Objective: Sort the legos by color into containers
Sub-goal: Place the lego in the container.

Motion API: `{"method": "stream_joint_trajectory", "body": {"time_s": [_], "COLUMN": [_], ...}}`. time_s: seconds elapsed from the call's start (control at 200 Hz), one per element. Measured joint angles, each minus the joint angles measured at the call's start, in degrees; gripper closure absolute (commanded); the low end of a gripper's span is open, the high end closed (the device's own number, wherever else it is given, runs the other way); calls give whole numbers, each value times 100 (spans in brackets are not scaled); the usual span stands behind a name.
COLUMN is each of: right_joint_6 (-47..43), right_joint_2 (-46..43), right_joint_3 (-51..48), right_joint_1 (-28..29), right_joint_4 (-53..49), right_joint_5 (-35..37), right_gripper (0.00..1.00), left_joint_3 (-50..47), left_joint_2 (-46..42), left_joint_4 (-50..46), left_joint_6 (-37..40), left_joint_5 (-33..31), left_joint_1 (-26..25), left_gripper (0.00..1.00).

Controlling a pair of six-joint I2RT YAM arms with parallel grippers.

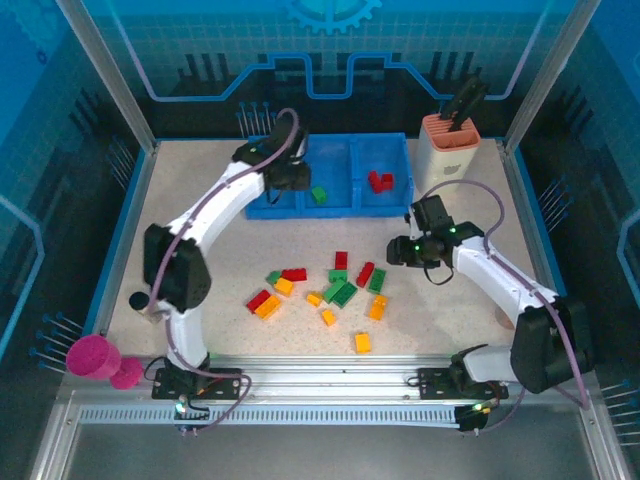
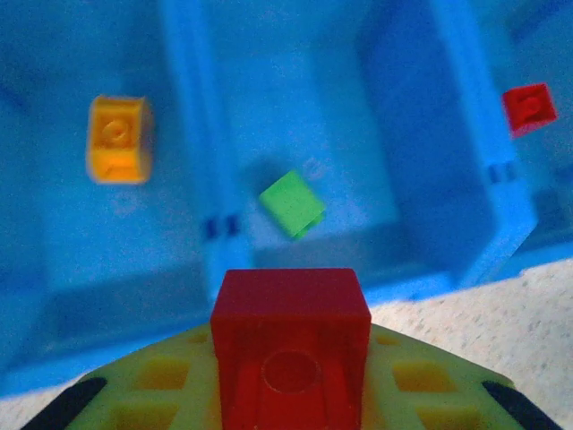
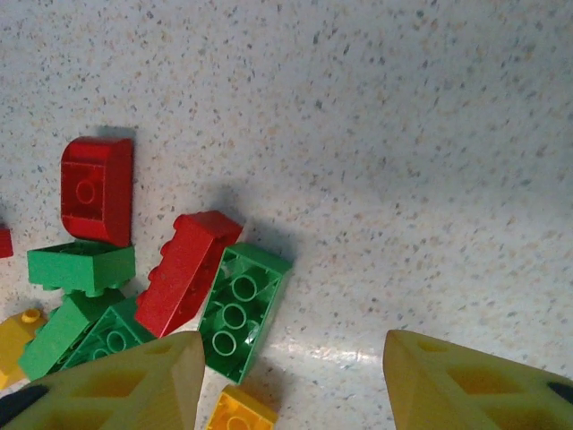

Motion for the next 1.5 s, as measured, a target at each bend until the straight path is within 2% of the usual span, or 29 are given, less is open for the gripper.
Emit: {"method": "stream_joint_trajectory", "body": {"time_s": [0.17,0.275,0.545,0.851,1.106,1.501], "right_joint_6": [417,566,704,704,702,658], "right_joint_2": [-175,-190,-70,155,258,37], "right_joint_3": [-483,-678,-730,-730,-737,-651], "right_joint_1": [205,219,313,363,363,396], "right_joint_4": [131,179,352,415,474,234], "right_joint_5": [2,2,2,2,-13,-195], "right_gripper": [44,44,44,44,43,43], "left_joint_3": [2057,2632,2691,2688,2691,3123], "left_joint_2": [1397,1856,2465,2830,3034,3812], "left_joint_4": [-72,120,942,1434,1563,1480], "left_joint_6": [63,48,-264,-284,-284,-439], "left_joint_5": [138,313,885,997,957,553], "left_joint_1": [-284,-422,-555,-957,-1292,-1314], "left_gripper": [79,79,78,75,73,68]}}
